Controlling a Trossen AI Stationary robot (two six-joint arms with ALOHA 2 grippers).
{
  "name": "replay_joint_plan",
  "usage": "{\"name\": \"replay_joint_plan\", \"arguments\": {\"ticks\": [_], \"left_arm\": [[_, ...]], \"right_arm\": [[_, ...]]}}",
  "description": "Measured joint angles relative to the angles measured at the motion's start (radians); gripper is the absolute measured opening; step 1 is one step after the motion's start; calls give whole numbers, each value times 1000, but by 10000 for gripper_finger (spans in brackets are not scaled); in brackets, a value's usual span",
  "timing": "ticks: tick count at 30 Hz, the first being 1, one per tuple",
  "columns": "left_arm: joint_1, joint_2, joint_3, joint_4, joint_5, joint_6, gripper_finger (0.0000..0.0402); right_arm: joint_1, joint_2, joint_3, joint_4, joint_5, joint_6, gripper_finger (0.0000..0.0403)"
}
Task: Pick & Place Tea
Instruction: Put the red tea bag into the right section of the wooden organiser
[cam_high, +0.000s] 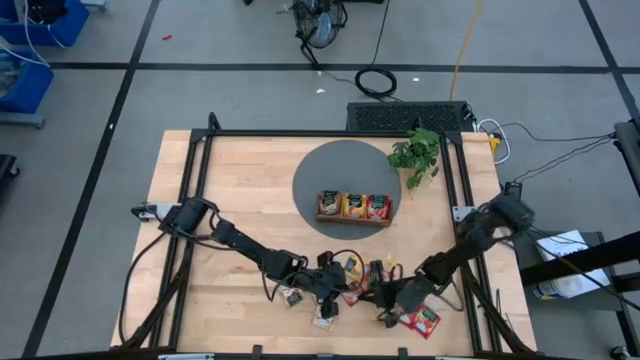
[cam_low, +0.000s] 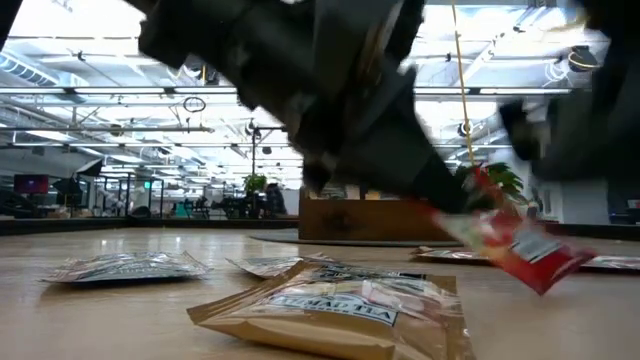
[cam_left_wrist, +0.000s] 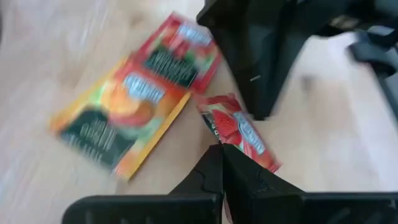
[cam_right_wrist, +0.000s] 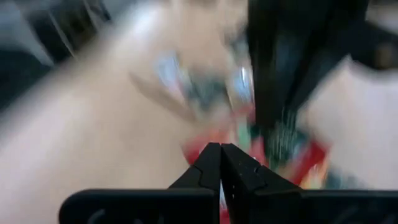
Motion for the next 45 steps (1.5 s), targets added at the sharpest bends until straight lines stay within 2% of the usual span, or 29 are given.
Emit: {"name": "replay_joint_plan", "arguments": {"ticks": [6,12,17,19,24,29,34,45], "left_arm": [[-28,-28,73,-130,-25,112,6],[-75,-39,203,-375,-142,145,4],[-118,-39,279,-436,-301,249,4],[-124,-39,307,-449,-333,274,4],[-123,-40,330,-437,-337,293,3],[-116,-37,329,-431,-337,289,4],[-107,-33,329,-434,-334,279,5],[-96,-33,328,-427,-315,251,3]], "right_arm": [[99,-204,3,15,5,-65,0],[162,-349,5,-42,142,-108,15],[130,-326,-11,-94,158,-58,71],[107,-312,-21,-93,158,-28,95],[41,-304,-37,-86,158,46,145],[17,-304,-53,-70,158,56,176],[12,-305,-69,-16,153,55,182],[1,-305,-70,-10,124,53,150]]}}
